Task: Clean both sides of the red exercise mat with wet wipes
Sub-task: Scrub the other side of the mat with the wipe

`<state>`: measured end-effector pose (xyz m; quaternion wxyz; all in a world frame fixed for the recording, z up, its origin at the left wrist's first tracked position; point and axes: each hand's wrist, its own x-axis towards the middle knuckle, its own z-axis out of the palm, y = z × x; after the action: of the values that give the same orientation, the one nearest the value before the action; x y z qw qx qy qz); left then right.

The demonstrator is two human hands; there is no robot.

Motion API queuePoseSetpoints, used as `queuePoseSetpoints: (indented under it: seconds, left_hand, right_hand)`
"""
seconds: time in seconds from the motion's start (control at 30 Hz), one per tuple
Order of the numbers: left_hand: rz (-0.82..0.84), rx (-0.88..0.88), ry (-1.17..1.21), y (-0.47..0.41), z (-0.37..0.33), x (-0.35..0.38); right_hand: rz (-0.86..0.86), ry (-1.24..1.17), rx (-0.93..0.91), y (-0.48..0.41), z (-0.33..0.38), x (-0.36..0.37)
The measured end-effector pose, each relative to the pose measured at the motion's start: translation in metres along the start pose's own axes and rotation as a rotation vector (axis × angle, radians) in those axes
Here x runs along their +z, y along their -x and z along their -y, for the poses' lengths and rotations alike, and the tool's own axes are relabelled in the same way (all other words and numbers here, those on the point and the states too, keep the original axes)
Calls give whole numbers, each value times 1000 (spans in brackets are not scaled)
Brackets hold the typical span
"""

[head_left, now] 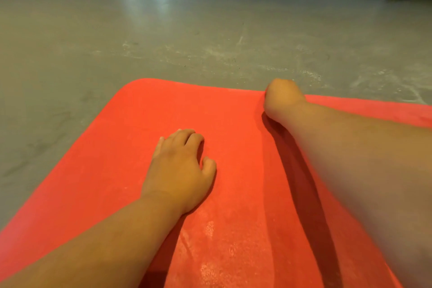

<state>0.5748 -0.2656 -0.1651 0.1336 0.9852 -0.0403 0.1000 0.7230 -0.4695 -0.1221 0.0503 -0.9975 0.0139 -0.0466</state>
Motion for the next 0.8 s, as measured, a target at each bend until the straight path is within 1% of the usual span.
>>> queuePoseSetpoints:
  seconds: [0.03,0.1,0.17,0.2,0.23,0.27,0.37,0.4,0.43,0.47,0.57,0.7,0.73,0.77,0.8]
  left_hand:
    - [-1,-1,-4,0,0,0]
    - [-6,2,-5,1,0,0]
    - [-15,4,-1,0,0,-1]
    - [-13,5,5,0,-1,-1]
    - [-8,3,13,-1,-1,-2]
    - [0,-4,22,-1,-1,-3]
    - [10,-16,40,0,-1,-3]
    - [10,-14,42,-1,-2,-4]
    - [9,-12,43,-1,-2,-4]
    - [9,-12,43,-1,-1,-4]
    - [-3,-6,49,-1,-1,-4]
    - [-24,7,50,-1,-1,-5]
    - [-26,9,49,-1,-1,-5]
    - [-26,7,53,-1,-1,-5]
    - [-25,5,57,-2,-1,-6]
  right_hand:
    - [-25,-91,-21,-1,7,2]
    - [-38,-234,-162,2,30,8]
    - [-9,-244,-329,10,53,17]
    - [-13,-227,-361,13,56,22]
    - [-35,-210,-338,12,51,24]
    - [-68,-170,-272,9,40,24]
    - [-180,27,10,2,-21,20]
    - [-184,64,75,3,-38,18]
    - [-172,52,95,7,-46,15]
    - [-154,-1,78,13,-44,13]
    - [-126,-189,-101,47,-13,15]
    - [-95,-296,-530,102,30,19]
    - [-96,-284,-587,102,28,18]
    - [-119,-249,-582,95,20,17]
    - [-145,-218,-511,83,9,18]
